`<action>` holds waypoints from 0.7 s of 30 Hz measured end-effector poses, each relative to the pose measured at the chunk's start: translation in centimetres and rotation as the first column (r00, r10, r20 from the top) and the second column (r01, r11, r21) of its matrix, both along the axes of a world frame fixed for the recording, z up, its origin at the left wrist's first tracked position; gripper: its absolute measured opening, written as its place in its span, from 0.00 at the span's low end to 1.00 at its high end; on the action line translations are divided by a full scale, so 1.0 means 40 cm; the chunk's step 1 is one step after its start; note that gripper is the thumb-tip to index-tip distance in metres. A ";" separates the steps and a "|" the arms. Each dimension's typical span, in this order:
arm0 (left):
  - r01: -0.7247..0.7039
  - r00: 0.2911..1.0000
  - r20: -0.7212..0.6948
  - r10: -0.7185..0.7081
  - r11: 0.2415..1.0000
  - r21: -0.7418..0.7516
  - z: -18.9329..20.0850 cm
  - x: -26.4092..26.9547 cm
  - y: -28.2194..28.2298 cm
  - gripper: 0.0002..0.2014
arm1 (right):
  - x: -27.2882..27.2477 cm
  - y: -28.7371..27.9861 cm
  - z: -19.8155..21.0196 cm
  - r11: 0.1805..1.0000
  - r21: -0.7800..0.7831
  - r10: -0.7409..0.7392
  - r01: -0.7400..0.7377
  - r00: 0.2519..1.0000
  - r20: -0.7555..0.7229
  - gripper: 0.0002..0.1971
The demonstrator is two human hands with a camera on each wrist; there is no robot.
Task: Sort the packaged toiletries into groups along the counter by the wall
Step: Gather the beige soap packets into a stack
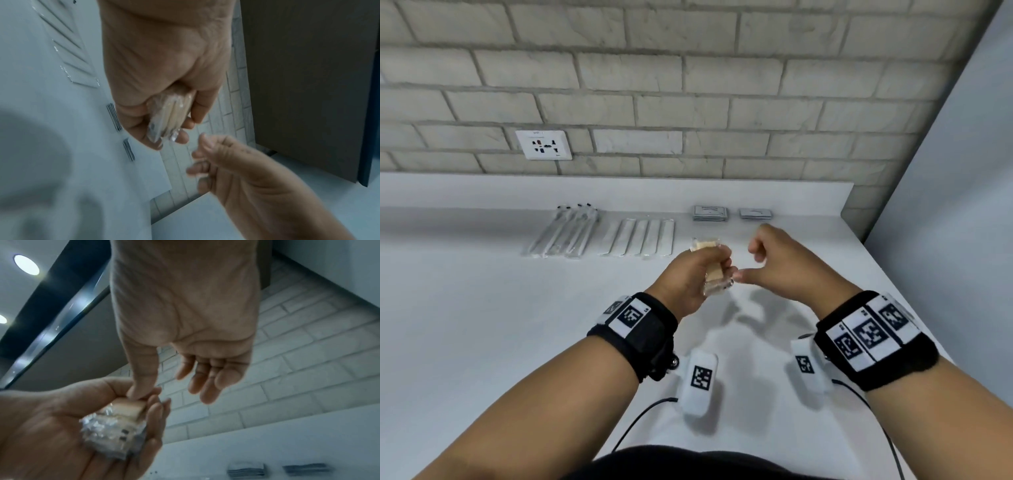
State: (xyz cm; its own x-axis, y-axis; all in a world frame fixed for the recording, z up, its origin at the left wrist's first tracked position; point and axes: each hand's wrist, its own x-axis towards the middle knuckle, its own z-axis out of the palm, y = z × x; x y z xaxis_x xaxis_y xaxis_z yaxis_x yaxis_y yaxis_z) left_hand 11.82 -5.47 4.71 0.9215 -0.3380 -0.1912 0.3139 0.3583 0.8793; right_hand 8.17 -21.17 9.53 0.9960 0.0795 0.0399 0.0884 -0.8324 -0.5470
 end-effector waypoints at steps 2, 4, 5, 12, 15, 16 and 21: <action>0.069 0.997 -0.023 -0.068 0.997 0.042 0.000 -0.010 -0.009 0.08 | -0.013 0.015 0.013 0.977 -0.029 0.214 -0.212 0.974 0.073 0.41; 0.106 0.994 -0.041 -0.103 0.990 0.088 0.001 -0.019 -0.025 0.09 | -0.016 0.035 0.009 0.908 -0.191 0.386 -0.372 0.921 0.042 0.56; 0.124 0.992 -0.049 -0.120 0.986 0.107 0.003 -0.023 -0.033 0.10 | -0.015 0.044 0.000 0.879 -0.251 0.429 -0.405 0.902 0.048 0.57; 0.134 0.985 -0.120 -0.122 0.986 0.095 -0.007 -0.031 -0.042 0.11 | -0.005 0.043 -0.060 0.891 -0.224 0.435 -0.396 0.884 0.168 0.44; 0.081 0.991 -0.108 -0.081 0.997 -0.010 -0.009 -0.023 -0.038 0.07 | -0.009 0.030 -0.048 0.919 0.032 0.388 -0.392 0.918 0.081 0.57; 0.043 0.994 -0.102 -0.049 0.997 -0.066 -0.006 -0.016 -0.034 0.06 | -0.003 0.024 -0.046 0.926 0.182 0.315 -0.330 0.943 0.104 0.54; -0.026 0.998 -0.058 0.018 0.988 -0.152 -0.001 0.029 -0.032 0.02 | 0.051 -0.009 -0.050 0.733 0.678 0.042 0.059 0.990 -0.132 0.18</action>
State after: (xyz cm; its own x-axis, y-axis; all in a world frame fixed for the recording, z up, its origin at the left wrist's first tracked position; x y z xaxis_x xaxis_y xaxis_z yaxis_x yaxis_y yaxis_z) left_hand 12.98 -6.74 4.68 0.9183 -0.3470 -0.1908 0.3519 0.4942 0.7949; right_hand 10.21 -21.52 7.52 0.9961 0.0731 -0.0487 -0.0303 -0.2345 -0.9717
